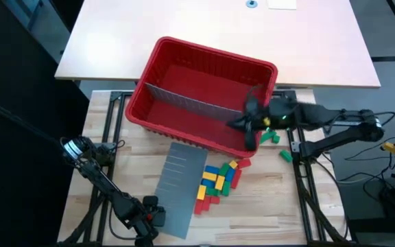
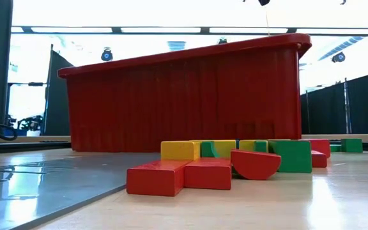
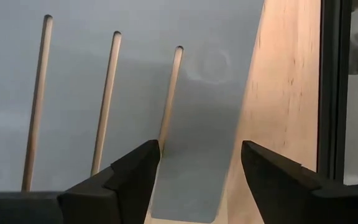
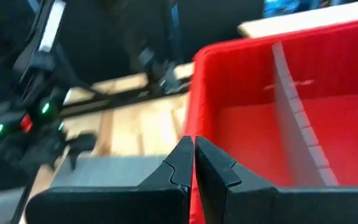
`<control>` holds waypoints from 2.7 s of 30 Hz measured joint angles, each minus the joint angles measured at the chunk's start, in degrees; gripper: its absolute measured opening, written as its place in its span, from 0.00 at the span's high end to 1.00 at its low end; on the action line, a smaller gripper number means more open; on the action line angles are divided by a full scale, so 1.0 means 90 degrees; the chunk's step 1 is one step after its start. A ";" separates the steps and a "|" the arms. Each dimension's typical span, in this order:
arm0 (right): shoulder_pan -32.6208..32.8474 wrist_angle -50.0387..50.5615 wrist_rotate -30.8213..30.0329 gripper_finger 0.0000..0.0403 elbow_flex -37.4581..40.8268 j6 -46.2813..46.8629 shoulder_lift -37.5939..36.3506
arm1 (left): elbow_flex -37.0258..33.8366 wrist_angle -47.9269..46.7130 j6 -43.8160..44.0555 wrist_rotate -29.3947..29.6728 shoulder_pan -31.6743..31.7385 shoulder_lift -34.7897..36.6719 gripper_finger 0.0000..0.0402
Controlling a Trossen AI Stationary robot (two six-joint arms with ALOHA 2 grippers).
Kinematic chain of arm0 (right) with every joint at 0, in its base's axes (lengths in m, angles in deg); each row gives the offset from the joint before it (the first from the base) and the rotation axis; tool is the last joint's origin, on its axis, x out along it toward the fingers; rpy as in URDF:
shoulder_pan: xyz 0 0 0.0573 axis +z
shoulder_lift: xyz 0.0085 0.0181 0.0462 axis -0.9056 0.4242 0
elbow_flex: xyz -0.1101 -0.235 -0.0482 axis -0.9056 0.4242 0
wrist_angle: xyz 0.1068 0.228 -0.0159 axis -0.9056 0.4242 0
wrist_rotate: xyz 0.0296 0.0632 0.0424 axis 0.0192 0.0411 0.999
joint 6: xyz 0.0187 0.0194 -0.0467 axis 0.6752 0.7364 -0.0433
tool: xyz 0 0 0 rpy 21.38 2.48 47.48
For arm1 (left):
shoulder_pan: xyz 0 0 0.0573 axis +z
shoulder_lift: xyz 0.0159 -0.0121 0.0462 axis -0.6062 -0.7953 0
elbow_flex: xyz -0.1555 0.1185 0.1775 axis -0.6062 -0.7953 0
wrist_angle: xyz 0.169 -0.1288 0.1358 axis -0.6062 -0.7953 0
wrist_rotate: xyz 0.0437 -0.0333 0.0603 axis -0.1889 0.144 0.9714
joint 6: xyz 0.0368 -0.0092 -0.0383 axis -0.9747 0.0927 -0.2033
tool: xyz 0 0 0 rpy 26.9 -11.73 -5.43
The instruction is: Sort blocks
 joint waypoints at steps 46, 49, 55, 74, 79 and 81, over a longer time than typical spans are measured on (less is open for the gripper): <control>0.1978 -0.1581 0.0000 1.00 0.0000 0.1541 0.3458 | -0.0010 0.0188 -0.0002 -0.0217 -0.0005 -0.0010 0.41; 0.1975 -0.1583 -0.0002 1.00 0.0000 0.1586 0.3445 | -0.0012 0.0386 -0.0161 -0.0401 -0.0006 -0.0014 0.40; 0.1975 -0.1579 -0.0005 1.00 0.0000 0.1586 0.3434 | -0.0015 0.0661 -0.0207 -0.0576 -0.0097 -0.0024 0.40; 0.1972 -0.1585 -0.0175 1.00 0.0000 0.1654 0.3424 | 0.0015 0.1550 0.0227 -0.0979 -0.0563 -0.0410 0.39; 0.1971 -0.1603 -0.0188 1.00 0.0000 0.1687 0.3424 | 0.0010 0.1505 0.0242 -0.0891 -0.0568 -0.0418 0.42; 0.1971 -0.1604 -0.0189 1.00 0.0000 0.1741 0.3424 | 0.0010 0.1477 0.0247 -0.0871 -0.0568 -0.0420 0.43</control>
